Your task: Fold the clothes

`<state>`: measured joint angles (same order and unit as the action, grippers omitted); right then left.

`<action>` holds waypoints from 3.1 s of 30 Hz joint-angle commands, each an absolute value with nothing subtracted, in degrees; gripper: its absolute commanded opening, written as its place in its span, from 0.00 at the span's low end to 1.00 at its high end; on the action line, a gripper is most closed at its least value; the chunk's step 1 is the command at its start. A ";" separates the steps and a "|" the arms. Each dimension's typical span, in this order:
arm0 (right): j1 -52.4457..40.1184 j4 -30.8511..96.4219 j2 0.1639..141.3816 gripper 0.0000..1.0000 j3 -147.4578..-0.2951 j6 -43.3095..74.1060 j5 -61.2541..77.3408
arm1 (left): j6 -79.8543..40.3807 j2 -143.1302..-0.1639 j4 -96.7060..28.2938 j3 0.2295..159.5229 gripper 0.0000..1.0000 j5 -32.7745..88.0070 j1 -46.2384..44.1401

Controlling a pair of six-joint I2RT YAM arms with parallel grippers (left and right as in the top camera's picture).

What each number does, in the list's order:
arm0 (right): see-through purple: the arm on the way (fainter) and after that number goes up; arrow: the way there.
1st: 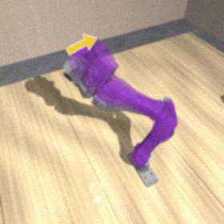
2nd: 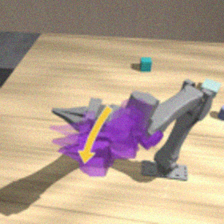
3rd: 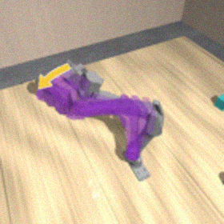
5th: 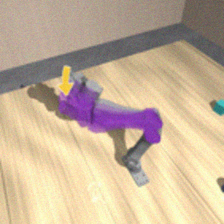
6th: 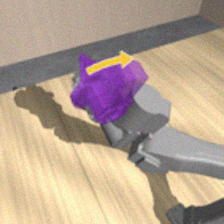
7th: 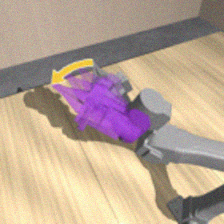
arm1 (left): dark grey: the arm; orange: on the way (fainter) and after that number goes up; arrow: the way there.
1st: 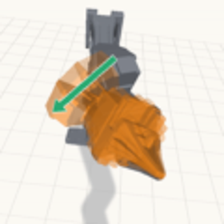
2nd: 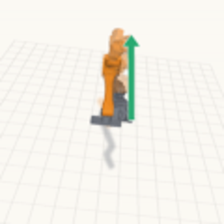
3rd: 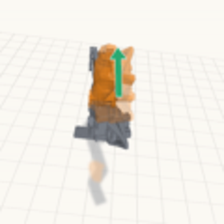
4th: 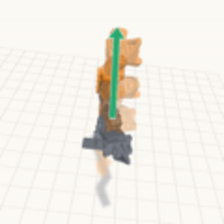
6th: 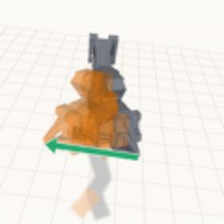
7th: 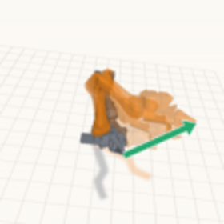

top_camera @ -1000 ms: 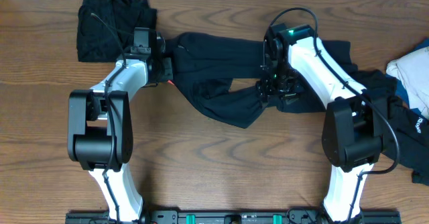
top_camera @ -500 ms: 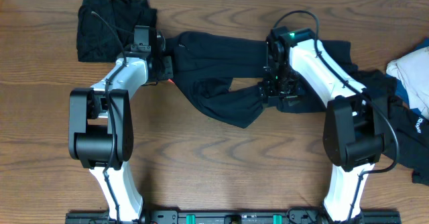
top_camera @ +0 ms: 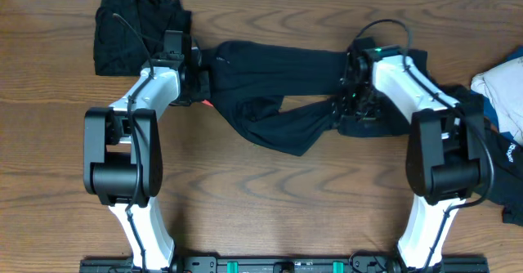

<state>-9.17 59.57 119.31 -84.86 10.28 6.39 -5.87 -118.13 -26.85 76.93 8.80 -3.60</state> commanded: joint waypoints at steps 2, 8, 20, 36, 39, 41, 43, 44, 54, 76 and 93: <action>-5.58 56.60 119.37 0.86 -84.55 11.09 5.82 | -2.66 -123.24 -32.01 72.60 0.06 3.77 -0.62; -1.54 53.41 119.37 0.85 -84.55 10.02 5.72 | 2.74 -123.24 -34.79 72.60 0.06 3.77 4.27; 1.32 50.70 119.37 0.86 -84.55 8.49 -0.73 | 18.81 -123.11 -36.80 72.62 0.06 8.56 5.69; 0.95 59.88 116.36 0.81 -85.49 8.21 4.73 | 20.93 -123.07 -36.60 73.19 0.06 3.55 -0.32; 0.56 63.13 115.77 0.84 -85.49 6.31 10.85 | 20.95 -123.07 -36.38 73.19 0.06 3.55 -0.30; 0.30 65.41 115.83 0.84 -85.38 5.17 16.25 | 20.95 -123.07 -35.66 73.19 0.06 3.33 -0.30; -0.30 67.37 115.85 0.84 -85.12 4.21 18.57 | 20.95 -123.07 -35.14 73.19 0.06 3.11 -0.30; -0.54 67.83 115.85 0.84 -85.06 4.19 18.46 | 20.95 -123.07 -34.94 73.19 0.06 2.57 -0.30; -4.99 66.98 116.16 0.86 -84.42 4.21 18.22 | 20.69 -123.07 -34.63 73.19 0.06 0.64 -0.30; -11.68 51.18 116.09 0.16 -75.72 8.71 -9.50 | 15.31 -123.07 -36.10 73.19 0.17 0.84 -0.30; -11.03 64.29 114.74 0.12 -99.15 8.95 -9.63 | 23.57 -122.65 -43.48 73.56 0.06 0.97 -0.32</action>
